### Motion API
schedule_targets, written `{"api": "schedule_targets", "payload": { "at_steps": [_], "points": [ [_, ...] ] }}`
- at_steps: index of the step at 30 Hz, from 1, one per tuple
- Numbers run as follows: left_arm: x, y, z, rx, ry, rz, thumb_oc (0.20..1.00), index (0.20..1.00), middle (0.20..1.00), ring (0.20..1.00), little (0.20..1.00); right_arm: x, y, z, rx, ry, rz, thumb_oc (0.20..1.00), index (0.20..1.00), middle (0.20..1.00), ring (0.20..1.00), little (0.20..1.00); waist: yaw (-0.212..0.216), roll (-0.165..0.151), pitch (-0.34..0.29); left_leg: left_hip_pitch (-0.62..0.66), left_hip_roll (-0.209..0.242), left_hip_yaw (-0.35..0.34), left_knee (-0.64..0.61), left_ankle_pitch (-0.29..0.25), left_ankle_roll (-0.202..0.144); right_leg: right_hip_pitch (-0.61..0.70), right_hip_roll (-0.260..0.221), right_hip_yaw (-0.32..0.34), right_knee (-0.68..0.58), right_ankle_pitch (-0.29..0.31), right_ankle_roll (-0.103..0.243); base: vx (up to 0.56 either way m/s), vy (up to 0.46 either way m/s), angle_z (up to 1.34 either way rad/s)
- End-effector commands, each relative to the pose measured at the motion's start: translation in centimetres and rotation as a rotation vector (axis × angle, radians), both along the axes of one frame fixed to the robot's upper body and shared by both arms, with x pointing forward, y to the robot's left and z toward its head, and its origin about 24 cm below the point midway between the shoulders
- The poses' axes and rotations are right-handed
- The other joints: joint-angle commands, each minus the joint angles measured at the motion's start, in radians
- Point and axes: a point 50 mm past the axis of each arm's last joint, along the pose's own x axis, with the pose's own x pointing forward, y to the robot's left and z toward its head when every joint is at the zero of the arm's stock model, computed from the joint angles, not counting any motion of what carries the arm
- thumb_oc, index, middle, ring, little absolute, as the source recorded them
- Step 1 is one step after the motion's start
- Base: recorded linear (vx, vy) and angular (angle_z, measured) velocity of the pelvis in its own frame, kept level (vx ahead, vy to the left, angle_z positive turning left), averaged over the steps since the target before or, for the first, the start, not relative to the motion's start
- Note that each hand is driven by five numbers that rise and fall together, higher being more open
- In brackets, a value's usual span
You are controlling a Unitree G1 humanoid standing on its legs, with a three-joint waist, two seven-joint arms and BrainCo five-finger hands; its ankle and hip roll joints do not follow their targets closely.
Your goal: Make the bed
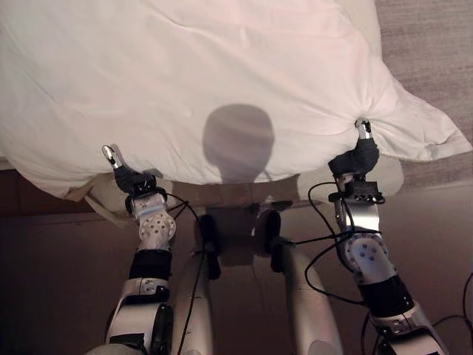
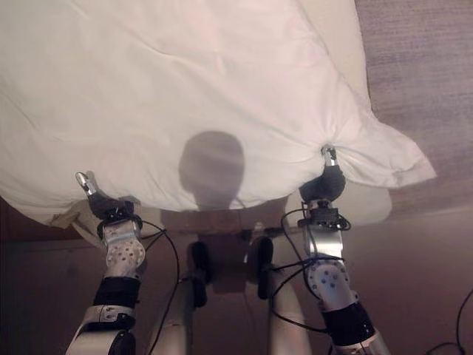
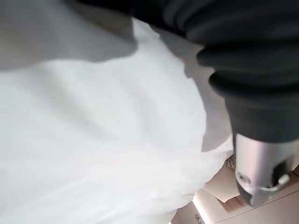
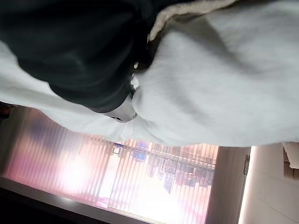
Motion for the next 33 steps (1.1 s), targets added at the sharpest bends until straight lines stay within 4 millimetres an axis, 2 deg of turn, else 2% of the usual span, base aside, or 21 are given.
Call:
{"api": "schedule_targets", "payload": {
  "at_steps": [1,8,9,10,11,15,20,22,24,26,27,28,29,30,31,32,33],
  "points": [
    [0.1,1.2,0.0,0.085,-0.009,0.026,1.000,1.000,1.000,1.000,1.000,-3.0,-0.2,1.8,0.008,-0.189,-0.018,0.200,0.200,0.200,0.200,0.200,-0.042,-0.019,-0.156,-0.022,0.030,0.000,0.014,-0.010,-0.053,-0.022,-0.019,0.045,-0.073,0.062,0.129,0.00,0.000,0.00],
    [-0.2,2.1,0.1,0.087,-0.038,0.052,1.000,1.000,1.000,1.000,1.000,-2.9,-0.5,1.2,0.018,-0.167,-0.025,0.200,0.200,0.200,0.200,0.200,-0.040,-0.023,-0.163,-0.018,0.028,-0.003,0.007,-0.009,-0.055,-0.016,-0.014,0.045,-0.080,0.062,0.128,0.01,-0.006,-0.02],
    [-0.4,2.4,0.0,0.119,-0.035,0.055,0.906,0.906,0.906,0.906,0.906,-2.9,-0.7,1.1,0.012,-0.164,-0.040,0.200,0.200,0.200,0.200,0.200,-0.036,-0.019,-0.163,-0.014,0.028,-0.006,0.007,-0.011,-0.059,-0.012,-0.012,0.043,-0.078,0.056,0.128,0.00,0.000,0.00],
    [-0.4,2.4,0.0,0.119,-0.035,0.055,0.533,0.533,0.533,0.533,0.533,-2.9,-0.7,1.1,0.012,-0.164,-0.040,0.200,0.200,0.200,0.200,0.200,-0.036,-0.020,-0.163,-0.014,0.028,-0.006,0.006,-0.011,-0.059,-0.012,-0.012,0.043,-0.079,0.056,0.128,0.00,0.000,0.00],
    [-0.5,2.5,0.0,0.127,-0.034,0.057,0.200,0.200,0.200,0.200,0.200,-2.9,-0.8,1.1,0.013,-0.164,-0.042,0.200,0.200,0.200,0.200,0.200,-0.036,-0.018,-0.164,-0.016,0.027,-0.006,0.004,-0.005,-0.057,-0.015,-0.011,0.043,-0.079,0.060,0.126,0.00,0.000,0.00],
    [-1.1,2.8,-0.6,0.144,-0.013,0.075,0.200,0.200,0.200,0.200,0.200,-3.0,-1.0,0.8,0.015,-0.143,-0.061,0.200,0.200,0.200,0.200,0.200,-0.030,-0.010,-0.155,0.002,0.027,-0.006,-0.006,0.003,-0.061,0.002,-0.009,0.041,-0.081,0.055,0.122,0.00,-0.042,-0.01],
    [-2.5,3.2,-1.4,0.150,0.009,0.108,0.200,0.200,0.200,0.200,0.200,-2.9,-0.5,0.5,0.008,-0.093,-0.056,0.200,0.200,0.200,0.200,0.200,-0.016,0.010,-0.139,0.051,0.022,-0.010,-0.052,0.021,-0.056,0.037,0.005,0.044,-0.089,0.044,0.115,-0.02,-0.067,-0.05],
    [-3.1,3.3,-2.1,0.150,0.033,0.114,0.200,0.200,0.200,0.200,0.200,-2.7,-0.8,0.0,0.016,-0.053,-0.080,0.200,0.200,0.200,0.200,0.200,-0.008,0.018,-0.134,0.080,0.017,-0.021,-0.110,0.059,-0.060,0.059,0.010,0.036,-0.110,0.047,0.108,-0.03,-0.135,-0.11],
    [-3.4,3.0,-2.3,0.158,0.045,0.106,0.200,0.200,0.200,0.200,0.200,-2.7,-1.3,-0.5,0.028,-0.016,-0.117,0.200,0.200,0.200,0.200,0.200,-0.002,0.028,-0.136,0.118,0.005,-0.044,-0.192,0.109,-0.082,0.086,0.019,0.023,-0.130,0.036,0.103,0.01,-0.204,0.07],
    [-4.0,2.7,-2.8,0.193,0.079,0.093,0.200,0.200,0.200,0.200,0.200,-2.8,-1.9,-1.8,0.033,0.061,-0.160,0.200,0.200,0.200,0.200,0.200,0.007,0.028,-0.150,0.191,-0.002,-0.073,-0.315,0.174,-0.095,0.131,0.034,0.002,-0.180,0.039,0.093,0.02,-0.216,0.24],
    [-4.0,2.7,-2.8,0.193,0.079,0.093,0.200,0.200,0.200,0.200,0.200,-2.8,-1.9,-1.8,0.033,0.061,-0.160,0.200,0.200,0.200,0.200,0.200,0.007,0.028,-0.151,0.191,-0.002,-0.073,-0.316,0.176,-0.095,0.132,0.034,0.002,-0.182,0.040,0.093,0.02,-0.147,0.28],
    [-4.5,2.8,-2.4,0.226,0.070,0.107,0.200,0.200,0.200,0.200,0.200,-2.6,-2.3,-2.4,0.032,0.094,-0.181,0.200,0.200,0.200,0.200,0.200,0.024,0.011,-0.147,0.219,-0.019,-0.138,-0.312,0.171,-0.097,0.164,0.047,0.015,-0.198,0.034,0.087,0.01,-0.082,0.22],
    [-4.5,2.7,-2.4,0.226,0.070,0.107,0.200,0.200,0.200,0.200,0.200,-2.6,-2.3,-2.3,0.032,0.094,-0.181,0.200,0.200,0.200,0.200,0.200,0.024,0.011,-0.147,0.216,-0.018,-0.138,-0.313,0.175,-0.096,0.162,0.048,0.014,-0.201,0.039,0.086,-0.01,-0.122,0.09],
    [-4.9,3.0,-1.8,0.223,0.051,0.143,0.200,0.200,0.200,0.200,0.200,-2.0,-2.8,-3.1,0.033,0.141,-0.212,0.200,0.200,0.200,0.200,0.200,0.055,-0.015,-0.139,0.232,-0.039,-0.255,-0.308,0.160,-0.101,0.169,0.051,0.035,-0.188,0.037,0.077,-0.03,-0.042,-0.12],
    [-5.0,3.0,-1.8,0.223,0.051,0.144,0.200,0.200,0.200,0.200,0.200,-2.0,-2.9,-3.1,0.034,0.140,-0.212,0.200,0.200,0.200,0.200,0.200,0.053,-0.014,-0.136,0.234,-0.039,-0.258,-0.310,0.162,-0.102,0.171,0.050,0.033,-0.186,0.035,0.077,-0.02,-0.046,-0.22],
    [-5.3,3.2,-1.6,0.224,0.045,0.166,0.200,0.200,0.200,0.200,0.200,-1.9,-3.3,-3.3,0.050,0.154,-0.231,0.200,0.200,0.200,0.200,0.200,0.048,-0.024,-0.136,0.251,0.001,-0.250,-0.320,0.160,-0.101,0.179,0.038,0.036,-0.173,0.022,0.075,-0.01,0.065,-0.25],
    [-5.9,3.5,-0.9,0.247,0.021,0.197,0.200,0.200,0.200,0.200,0.200,-1.6,-3.9,-3.9,0.057,0.190,-0.264,0.200,0.200,0.200,0.200,0.200,0.053,-0.034,-0.139,0.280,0.078,-0.261,-0.340,0.183,-0.102,0.167,0.026,0.050,-0.153,0.019,0.081,-0.01,0.061,-0.15]
  ]
}}
